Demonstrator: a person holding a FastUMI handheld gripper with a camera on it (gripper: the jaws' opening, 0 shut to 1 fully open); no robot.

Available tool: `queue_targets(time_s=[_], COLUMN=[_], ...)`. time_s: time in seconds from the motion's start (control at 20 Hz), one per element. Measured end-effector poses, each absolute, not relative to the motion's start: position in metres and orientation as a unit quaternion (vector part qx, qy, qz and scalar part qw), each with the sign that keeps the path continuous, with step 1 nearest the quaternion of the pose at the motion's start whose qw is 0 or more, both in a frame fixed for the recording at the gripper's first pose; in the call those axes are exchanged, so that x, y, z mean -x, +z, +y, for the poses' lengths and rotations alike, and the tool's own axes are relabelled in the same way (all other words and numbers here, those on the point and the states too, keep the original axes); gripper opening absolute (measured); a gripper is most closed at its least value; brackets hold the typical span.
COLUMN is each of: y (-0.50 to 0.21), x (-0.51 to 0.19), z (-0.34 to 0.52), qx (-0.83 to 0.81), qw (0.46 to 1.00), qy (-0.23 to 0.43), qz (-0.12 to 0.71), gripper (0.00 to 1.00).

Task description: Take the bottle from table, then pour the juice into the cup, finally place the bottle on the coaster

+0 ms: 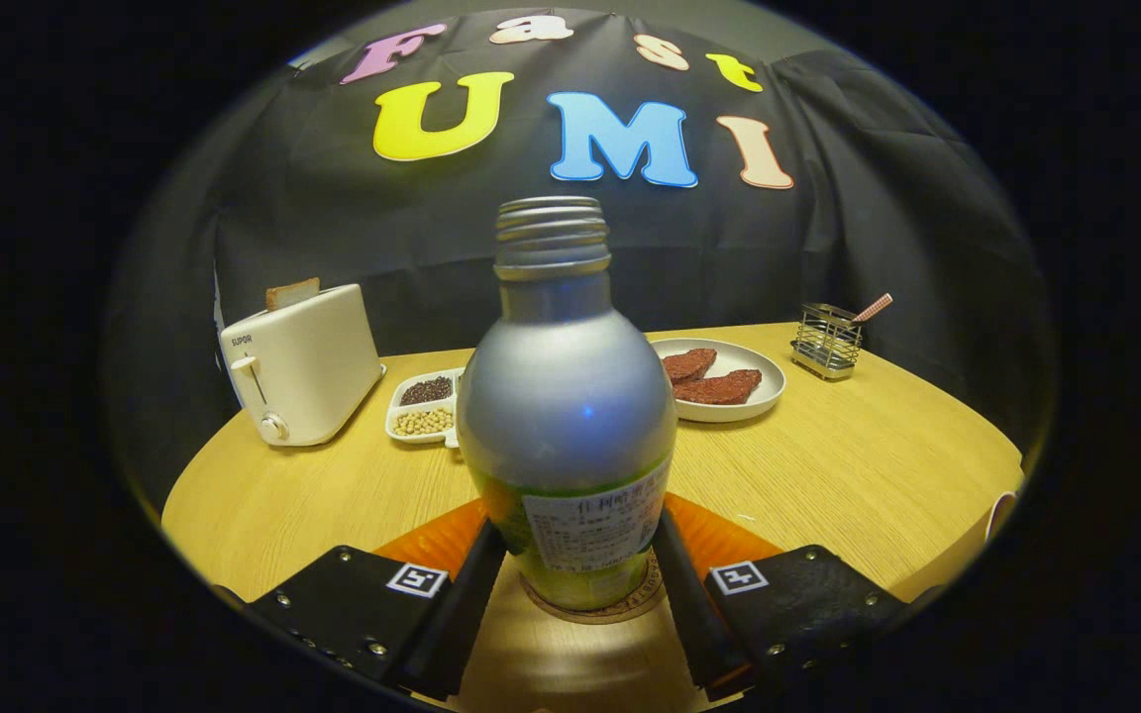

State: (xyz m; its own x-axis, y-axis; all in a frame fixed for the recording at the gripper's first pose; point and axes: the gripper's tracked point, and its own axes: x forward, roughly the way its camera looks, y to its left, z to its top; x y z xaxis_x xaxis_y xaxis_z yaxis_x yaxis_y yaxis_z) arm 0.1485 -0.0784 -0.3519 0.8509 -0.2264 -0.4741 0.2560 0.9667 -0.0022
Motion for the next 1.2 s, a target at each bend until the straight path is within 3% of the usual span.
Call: queue_targets(time_s=[0.25, 0.3, 0.55, 1.2], y=[-0.354, -0.355, -0.320, -0.146], x=[-0.143, -0.139, -0.114, -0.024], z=[-0.074, -0.073, -0.071, -0.051], qx=[-0.026, -0.027, -0.038, -0.028], qw=[0.960, 0.960, 0.967, 0.993], qy=[-0.121, -0.120, -0.115, -0.055], qz=[0.253, 0.253, 0.226, 0.102], gripper=[0.86, 1.00, 0.98, 0.98])
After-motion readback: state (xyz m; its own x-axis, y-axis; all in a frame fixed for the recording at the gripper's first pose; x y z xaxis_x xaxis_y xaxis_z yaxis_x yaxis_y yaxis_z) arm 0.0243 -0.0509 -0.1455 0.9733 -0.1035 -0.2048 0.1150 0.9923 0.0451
